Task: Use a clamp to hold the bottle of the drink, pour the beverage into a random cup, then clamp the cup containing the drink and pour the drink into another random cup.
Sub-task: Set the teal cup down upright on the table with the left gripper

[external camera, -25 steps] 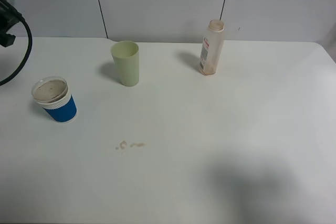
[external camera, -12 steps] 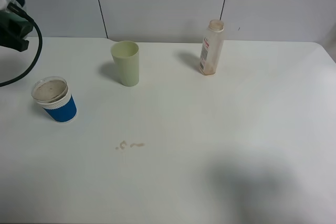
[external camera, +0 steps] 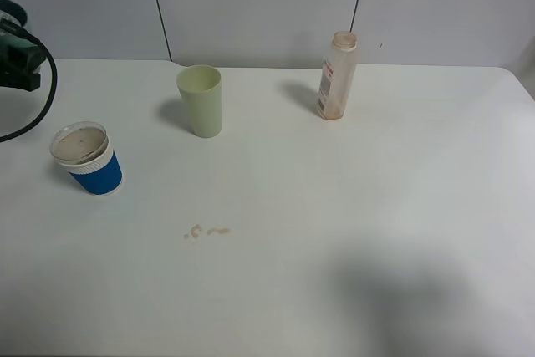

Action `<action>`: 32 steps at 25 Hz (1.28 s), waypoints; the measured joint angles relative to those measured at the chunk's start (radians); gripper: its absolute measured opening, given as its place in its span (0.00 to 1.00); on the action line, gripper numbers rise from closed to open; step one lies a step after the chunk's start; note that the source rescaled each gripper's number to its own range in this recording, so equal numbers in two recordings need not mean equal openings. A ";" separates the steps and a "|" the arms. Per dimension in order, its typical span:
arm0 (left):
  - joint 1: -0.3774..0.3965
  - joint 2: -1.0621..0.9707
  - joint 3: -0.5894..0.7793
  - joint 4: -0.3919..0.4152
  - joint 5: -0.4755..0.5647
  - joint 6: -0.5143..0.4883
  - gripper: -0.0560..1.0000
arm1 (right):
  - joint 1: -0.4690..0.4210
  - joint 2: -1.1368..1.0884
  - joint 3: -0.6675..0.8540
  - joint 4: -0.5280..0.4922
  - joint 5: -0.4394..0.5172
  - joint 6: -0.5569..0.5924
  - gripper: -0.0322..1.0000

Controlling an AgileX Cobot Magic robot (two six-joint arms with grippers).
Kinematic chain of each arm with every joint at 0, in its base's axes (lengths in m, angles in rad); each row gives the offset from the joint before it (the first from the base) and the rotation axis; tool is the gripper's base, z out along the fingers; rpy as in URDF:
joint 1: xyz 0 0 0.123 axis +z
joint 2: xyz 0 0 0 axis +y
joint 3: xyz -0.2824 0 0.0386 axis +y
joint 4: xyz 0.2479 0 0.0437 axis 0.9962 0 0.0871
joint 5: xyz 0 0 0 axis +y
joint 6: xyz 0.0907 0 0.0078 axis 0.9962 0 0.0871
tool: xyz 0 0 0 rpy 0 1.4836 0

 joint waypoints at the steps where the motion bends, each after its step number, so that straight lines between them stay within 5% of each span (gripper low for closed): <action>1: 0.012 0.009 0.000 0.000 -0.016 -0.009 0.06 | 0.000 0.000 0.000 0.000 0.000 0.000 1.00; 19: 0.045 0.265 -0.004 -0.003 -0.270 -0.084 0.06 | 0.000 0.000 0.000 0.000 0.000 0.000 1.00; 32: 0.046 0.414 -0.129 0.026 -0.294 -0.128 0.06 | 0.000 0.000 0.000 0.000 0.000 0.000 1.00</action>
